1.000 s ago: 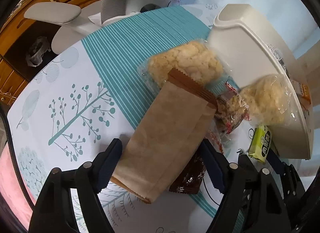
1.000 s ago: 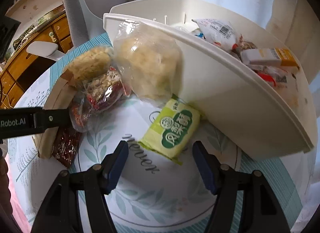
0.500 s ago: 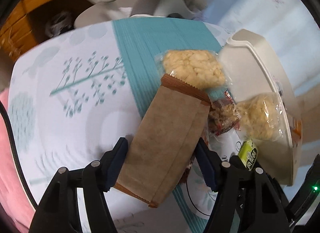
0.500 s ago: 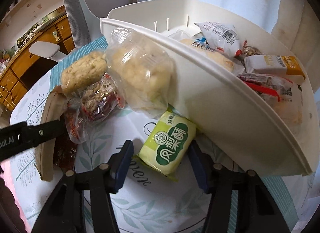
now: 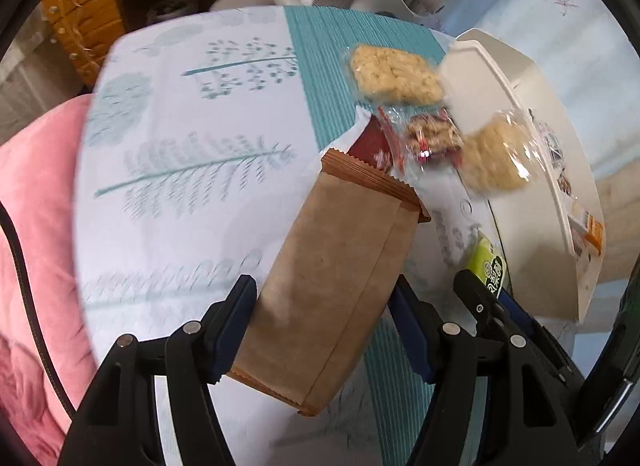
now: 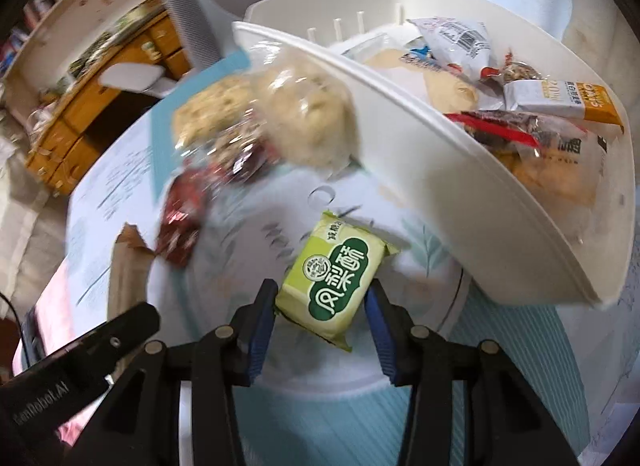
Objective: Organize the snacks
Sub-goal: 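Carry both snacks over the white tray and open both tools to drop them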
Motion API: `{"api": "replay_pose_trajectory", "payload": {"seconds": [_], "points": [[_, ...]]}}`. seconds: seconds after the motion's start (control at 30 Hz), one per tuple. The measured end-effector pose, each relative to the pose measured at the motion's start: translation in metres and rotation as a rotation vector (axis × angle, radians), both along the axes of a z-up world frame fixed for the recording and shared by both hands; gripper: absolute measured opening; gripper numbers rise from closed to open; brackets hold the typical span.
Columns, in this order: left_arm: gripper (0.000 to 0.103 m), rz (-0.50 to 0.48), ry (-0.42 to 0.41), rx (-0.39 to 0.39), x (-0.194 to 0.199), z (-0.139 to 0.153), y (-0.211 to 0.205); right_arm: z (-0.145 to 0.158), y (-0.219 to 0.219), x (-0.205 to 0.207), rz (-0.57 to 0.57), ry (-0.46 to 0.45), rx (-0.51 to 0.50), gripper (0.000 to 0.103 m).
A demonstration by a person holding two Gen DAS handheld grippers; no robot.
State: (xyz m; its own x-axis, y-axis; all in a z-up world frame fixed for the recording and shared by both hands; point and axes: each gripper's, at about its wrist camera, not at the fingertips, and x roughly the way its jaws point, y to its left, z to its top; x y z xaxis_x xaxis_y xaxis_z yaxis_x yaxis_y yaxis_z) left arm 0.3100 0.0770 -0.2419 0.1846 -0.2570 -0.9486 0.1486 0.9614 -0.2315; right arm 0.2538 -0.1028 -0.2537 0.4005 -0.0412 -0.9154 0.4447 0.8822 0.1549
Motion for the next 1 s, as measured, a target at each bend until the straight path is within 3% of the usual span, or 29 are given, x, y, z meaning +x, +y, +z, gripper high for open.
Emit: {"api": "replay_pose_trajectory", "payload": {"seconds": [0.2, 0.33, 0.53, 0.73, 1.0], "points": [[0.066, 0.045, -0.059, -0.008, -0.054, 0.042, 0.011, 0.031, 0.009, -0.036, 0.102, -0.057, 0.02, 0.044], [0.066, 0.09, -0.074, -0.092, -0.089, 0.075, 0.015, 0.054, 0.008, -0.056, 0.164, -0.108, 0.024, 0.044], [0.066, 0.131, -0.134, -0.156, -0.135, 0.107, 0.008, 0.083, -0.01, -0.084, 0.237, -0.17, -0.008, 0.044], [0.066, 0.173, -0.149, -0.203, -0.154, 0.121, -0.009, 0.1, -0.036, -0.112, 0.255, -0.207, -0.037, 0.044], [0.066, 0.189, -0.177, -0.218, -0.156, 0.133, -0.059, 0.114, -0.087, -0.112, 0.324, -0.243, -0.052, 0.044]]}}
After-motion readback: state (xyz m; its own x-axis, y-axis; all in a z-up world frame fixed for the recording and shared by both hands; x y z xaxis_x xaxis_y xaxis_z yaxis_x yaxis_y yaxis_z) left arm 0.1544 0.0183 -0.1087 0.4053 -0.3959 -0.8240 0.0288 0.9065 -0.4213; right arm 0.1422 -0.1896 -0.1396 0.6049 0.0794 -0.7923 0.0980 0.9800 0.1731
